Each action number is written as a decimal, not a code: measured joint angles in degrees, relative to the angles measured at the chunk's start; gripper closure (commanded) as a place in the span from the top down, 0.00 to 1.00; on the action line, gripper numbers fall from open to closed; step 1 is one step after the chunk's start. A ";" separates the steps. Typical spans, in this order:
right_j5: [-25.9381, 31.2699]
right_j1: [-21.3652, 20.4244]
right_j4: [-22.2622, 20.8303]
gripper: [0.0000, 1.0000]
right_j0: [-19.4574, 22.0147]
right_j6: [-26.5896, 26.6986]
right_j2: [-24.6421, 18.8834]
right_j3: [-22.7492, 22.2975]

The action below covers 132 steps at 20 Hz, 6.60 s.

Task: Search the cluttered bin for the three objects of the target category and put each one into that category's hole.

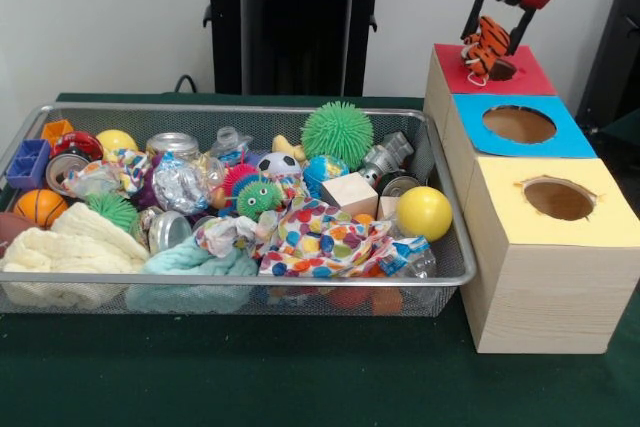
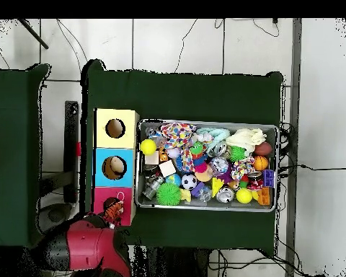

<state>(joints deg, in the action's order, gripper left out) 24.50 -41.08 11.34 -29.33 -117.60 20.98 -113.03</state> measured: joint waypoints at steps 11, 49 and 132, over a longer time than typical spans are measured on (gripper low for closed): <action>0.00 0.25 0.07 1.00 -0.32 0.00 0.00 -0.15; 7.88 -9.21 0.05 1.00 8.46 0.00 -0.75 1.09; 13.12 -13.21 -12.16 1.00 39.47 5.42 -16.43 7.38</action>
<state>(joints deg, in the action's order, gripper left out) 37.62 -54.29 -0.82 10.14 -112.19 4.55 -105.66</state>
